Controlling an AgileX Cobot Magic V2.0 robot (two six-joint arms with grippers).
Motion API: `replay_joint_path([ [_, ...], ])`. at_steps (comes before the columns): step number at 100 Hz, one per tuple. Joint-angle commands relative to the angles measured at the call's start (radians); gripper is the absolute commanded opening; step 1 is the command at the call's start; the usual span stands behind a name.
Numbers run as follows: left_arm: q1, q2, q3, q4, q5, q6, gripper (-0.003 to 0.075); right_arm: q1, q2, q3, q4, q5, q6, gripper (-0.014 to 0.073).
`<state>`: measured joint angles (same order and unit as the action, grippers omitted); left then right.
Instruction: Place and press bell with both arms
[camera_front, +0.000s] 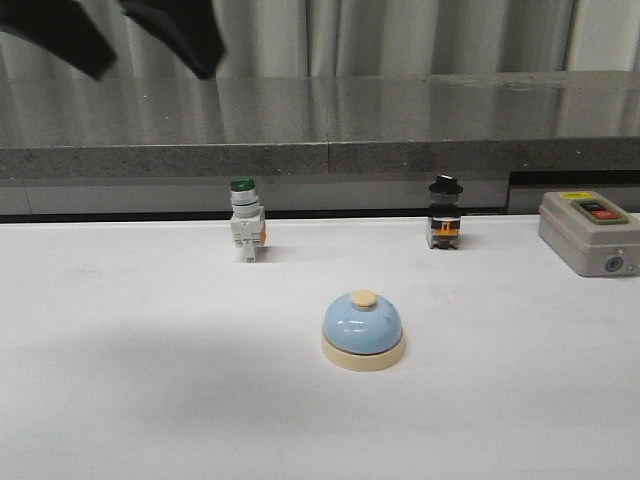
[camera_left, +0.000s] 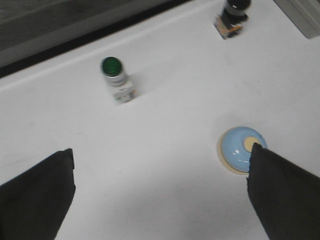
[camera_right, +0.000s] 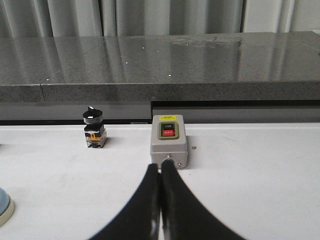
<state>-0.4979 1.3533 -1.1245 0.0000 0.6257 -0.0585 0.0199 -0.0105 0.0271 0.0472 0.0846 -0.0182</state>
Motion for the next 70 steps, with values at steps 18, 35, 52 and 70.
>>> replay_joint_path([
  [18, 0.205, -0.370, 0.222, 0.000, -0.124, -0.017, 0.0668, -0.005, -0.018, -0.014, -0.009, -0.085, -0.001, -0.0060],
  [35, 0.258, -0.601, 0.360, 0.000, -0.130, -0.017, 0.0668, -0.005, -0.018, -0.014, -0.009, -0.085, -0.001, -0.0060],
  [52, 0.258, -0.846, 0.464, 0.000, -0.118, -0.017, 0.0665, -0.005, -0.018, -0.014, -0.009, -0.085, -0.001, -0.0060],
  [70, 0.258, -1.039, 0.529, 0.000, -0.111, -0.017, 0.0545, -0.005, -0.018, -0.014, -0.009, -0.085, -0.001, -0.0060],
])
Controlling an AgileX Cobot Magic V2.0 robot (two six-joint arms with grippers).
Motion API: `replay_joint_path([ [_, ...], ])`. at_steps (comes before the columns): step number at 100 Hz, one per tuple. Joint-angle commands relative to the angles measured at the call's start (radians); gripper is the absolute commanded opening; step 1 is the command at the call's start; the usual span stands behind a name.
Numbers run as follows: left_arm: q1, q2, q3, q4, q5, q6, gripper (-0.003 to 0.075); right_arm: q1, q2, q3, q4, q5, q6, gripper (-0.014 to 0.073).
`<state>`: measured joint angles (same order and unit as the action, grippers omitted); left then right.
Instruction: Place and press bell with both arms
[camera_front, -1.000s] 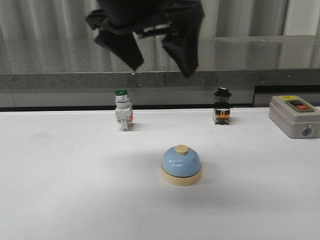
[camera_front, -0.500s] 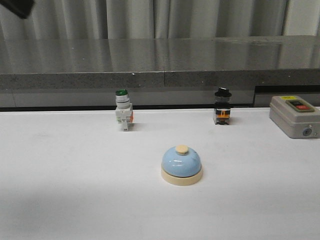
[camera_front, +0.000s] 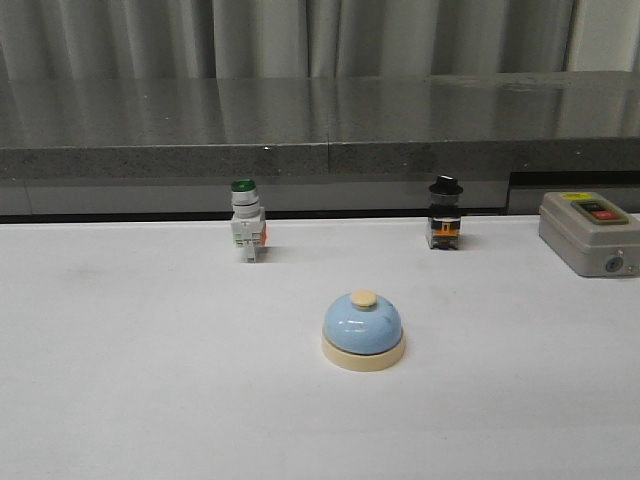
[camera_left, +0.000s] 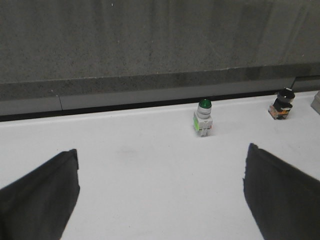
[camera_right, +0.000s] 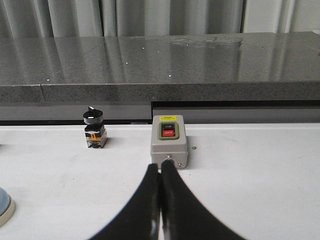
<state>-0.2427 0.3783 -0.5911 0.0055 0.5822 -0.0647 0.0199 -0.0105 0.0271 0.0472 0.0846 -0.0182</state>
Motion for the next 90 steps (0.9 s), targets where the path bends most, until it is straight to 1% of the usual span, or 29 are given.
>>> replay_joint_path([
  [1, 0.003, -0.075, -0.002, -0.006, -0.068, -0.011, 0.0538, -0.005, -0.018, -0.014, -0.009, -0.085, -0.001, -0.0060],
  [8, 0.003, -0.122, 0.008, -0.006, -0.068, -0.011, 0.0446, -0.005, -0.018, -0.014, -0.009, -0.085, -0.001, -0.0060],
  [13, 0.003, -0.146, 0.012, -0.006, -0.068, -0.011, 0.0356, -0.005, -0.018, -0.014, -0.009, -0.085, -0.001, -0.0060],
  [15, 0.003, -0.153, 0.012, -0.006, -0.068, -0.011, 0.0332, -0.005, -0.018, -0.014, -0.009, -0.085, -0.001, -0.0060],
  [27, 0.003, -0.167, 0.013, -0.006, -0.068, -0.011, 0.0103, -0.005, -0.018, -0.014, -0.009, -0.085, -0.001, -0.0060],
  [29, 0.003, -0.167, 0.013, -0.006, -0.068, -0.011, 0.0078, -0.005, -0.018, -0.014, -0.009, -0.085, -0.001, -0.0060],
  [34, 0.003, -0.167, 0.013, -0.006, -0.068, -0.011, -0.0015, -0.005, -0.018, -0.014, -0.009, -0.085, -0.001, -0.0060],
  [35, 0.003, -0.167, 0.013, -0.006, -0.069, -0.011, -0.0022, -0.005, -0.018, -0.014, -0.009, -0.085, -0.001, -0.0060],
  [84, 0.003, -0.167, 0.013, -0.006, -0.072, -0.009, -0.0019, -0.005, -0.018, -0.014, -0.009, -0.085, -0.001, -0.0060],
  [90, 0.003, -0.167, 0.013, 0.029, -0.072, -0.006, -0.0020, -0.005, -0.018, -0.014, -0.009, -0.085, -0.001, -0.0060],
])
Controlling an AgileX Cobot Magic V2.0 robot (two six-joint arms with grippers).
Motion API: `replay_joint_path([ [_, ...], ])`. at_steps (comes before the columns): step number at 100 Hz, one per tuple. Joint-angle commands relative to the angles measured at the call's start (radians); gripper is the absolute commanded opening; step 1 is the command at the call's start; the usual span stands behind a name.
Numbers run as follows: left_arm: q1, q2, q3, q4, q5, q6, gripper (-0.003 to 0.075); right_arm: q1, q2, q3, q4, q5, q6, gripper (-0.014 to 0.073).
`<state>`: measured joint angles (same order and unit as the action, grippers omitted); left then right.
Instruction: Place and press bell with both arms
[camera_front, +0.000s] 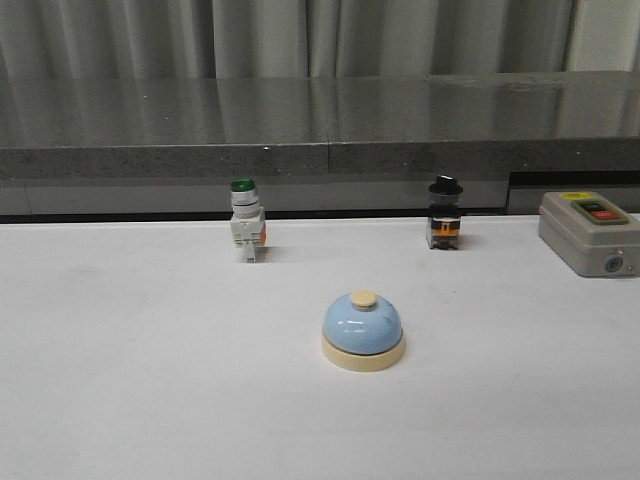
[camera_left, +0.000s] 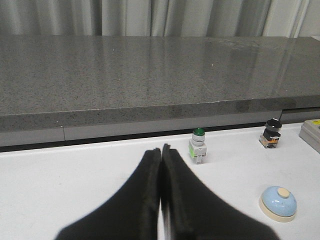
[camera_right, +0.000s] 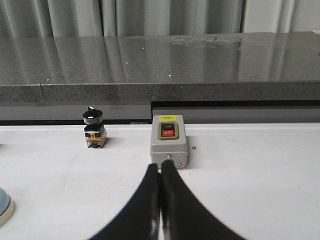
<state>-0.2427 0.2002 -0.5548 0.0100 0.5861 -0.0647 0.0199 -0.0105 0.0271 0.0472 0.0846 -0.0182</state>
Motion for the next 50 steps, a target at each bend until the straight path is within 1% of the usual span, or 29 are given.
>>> replay_joint_path([
  [1, 0.003, 0.012, -0.023, 0.028, -0.076, -0.006, -0.0019, -0.005, -0.018, -0.014, -0.009, -0.085, -0.001, -0.0060],
  [10, 0.003, 0.012, -0.008, 0.070, -0.083, -0.006, -0.0019, -0.005, -0.018, -0.014, -0.009, -0.085, -0.001, -0.0060],
  [19, 0.003, 0.012, 0.051, 0.114, -0.128, -0.006, -0.0020, -0.005, -0.018, -0.014, -0.009, -0.085, -0.001, -0.0060],
  [28, 0.016, 0.009, 0.141, 0.130, -0.218, -0.006, -0.0020, -0.005, -0.018, -0.014, -0.009, -0.085, -0.001, -0.0060],
  [41, 0.071, -0.022, 0.292, 0.128, -0.377, -0.006, -0.0020, -0.005, -0.018, -0.014, -0.009, -0.085, -0.001, -0.0060],
  [50, 0.110, -0.068, 0.385, 0.126, -0.448, -0.006, -0.0020, -0.005, -0.018, -0.014, -0.009, -0.085, -0.001, -0.0060],
])
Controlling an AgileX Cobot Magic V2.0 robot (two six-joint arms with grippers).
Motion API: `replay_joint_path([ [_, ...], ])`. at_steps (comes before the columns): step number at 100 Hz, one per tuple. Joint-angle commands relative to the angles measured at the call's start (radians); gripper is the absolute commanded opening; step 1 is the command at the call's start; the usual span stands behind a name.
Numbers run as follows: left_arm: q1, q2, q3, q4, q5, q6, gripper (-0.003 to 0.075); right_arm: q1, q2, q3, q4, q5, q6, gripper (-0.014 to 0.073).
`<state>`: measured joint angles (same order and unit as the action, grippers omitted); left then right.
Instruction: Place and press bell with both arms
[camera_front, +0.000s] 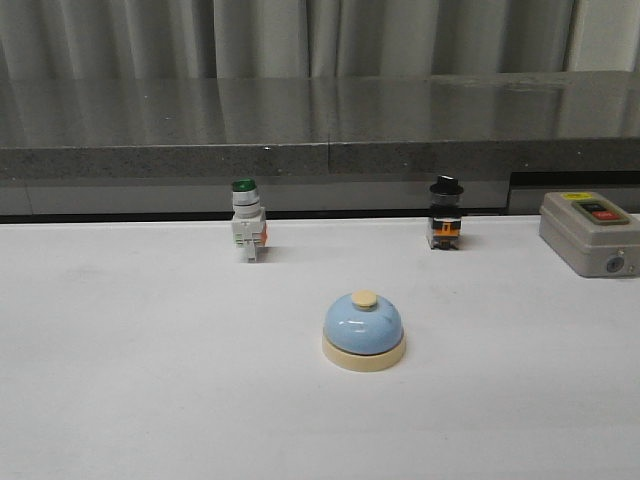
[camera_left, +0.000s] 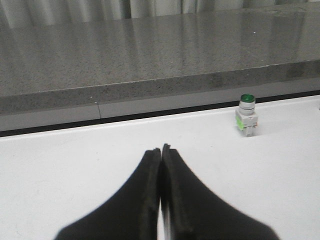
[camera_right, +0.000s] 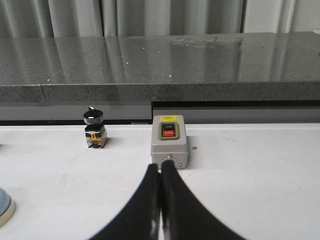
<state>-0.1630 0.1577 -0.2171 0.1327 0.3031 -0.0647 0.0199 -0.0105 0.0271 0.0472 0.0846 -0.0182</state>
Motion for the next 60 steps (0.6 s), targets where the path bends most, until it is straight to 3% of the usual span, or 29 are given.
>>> replay_joint_path([
  [1, 0.033, -0.034, 0.054, 0.003, -0.169, -0.006, -0.0020, -0.005, -0.018, -0.014, -0.009, -0.085, -0.001, -0.0060],
  [27, 0.098, -0.196, 0.219, -0.005, -0.230, -0.006, -0.0020, -0.005, -0.018, -0.014, -0.009, -0.085, -0.001, -0.0060],
  [60, 0.109, -0.189, 0.259, -0.005, -0.294, -0.006, -0.0019, -0.005, -0.018, -0.014, -0.009, -0.085, -0.001, -0.0060],
])
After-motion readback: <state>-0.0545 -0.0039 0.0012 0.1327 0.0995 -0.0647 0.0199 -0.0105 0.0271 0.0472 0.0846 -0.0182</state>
